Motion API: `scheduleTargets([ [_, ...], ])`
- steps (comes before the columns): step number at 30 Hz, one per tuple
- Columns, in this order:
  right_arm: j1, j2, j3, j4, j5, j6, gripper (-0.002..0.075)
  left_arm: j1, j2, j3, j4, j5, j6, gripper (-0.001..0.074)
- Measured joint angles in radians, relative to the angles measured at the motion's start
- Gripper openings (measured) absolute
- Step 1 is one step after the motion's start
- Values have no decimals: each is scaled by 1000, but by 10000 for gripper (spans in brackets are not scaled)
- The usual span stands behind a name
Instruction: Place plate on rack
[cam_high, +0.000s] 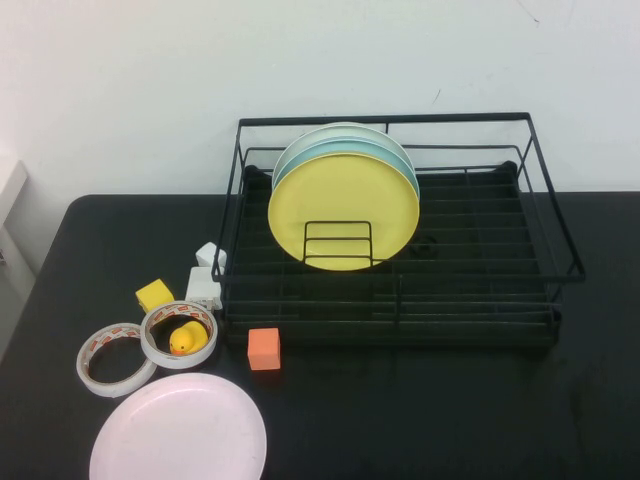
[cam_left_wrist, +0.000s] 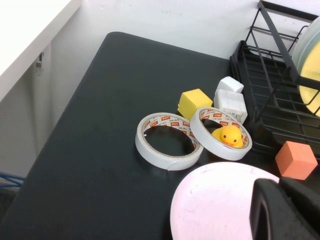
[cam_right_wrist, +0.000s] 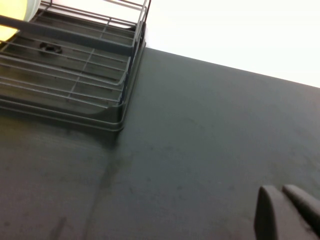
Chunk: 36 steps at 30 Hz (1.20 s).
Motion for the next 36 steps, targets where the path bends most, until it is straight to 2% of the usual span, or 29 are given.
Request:
scheduleTargets([
  [18,0,0,0,104,0,19,-2,0,0,2,-35,-19,0,-1],
  [21,0,0,0,265,0,66,-2,0,0,8,-192,-65,-11,-1],
  [26,0,0,8,720,-2,219,-2,0,0,8,-725,-182,-152,-1],
  [29,0,0,8,885,-8,247,-2,0,0,8,-953,-235,-174,-1],
  [32,0,0,8,930,-18,222,-2,0,0,8,-1034,-274,-162,-1],
  [36,0,0,8,943,-24,107,-2,0,0,8,-1061,-305,-132,-1],
])
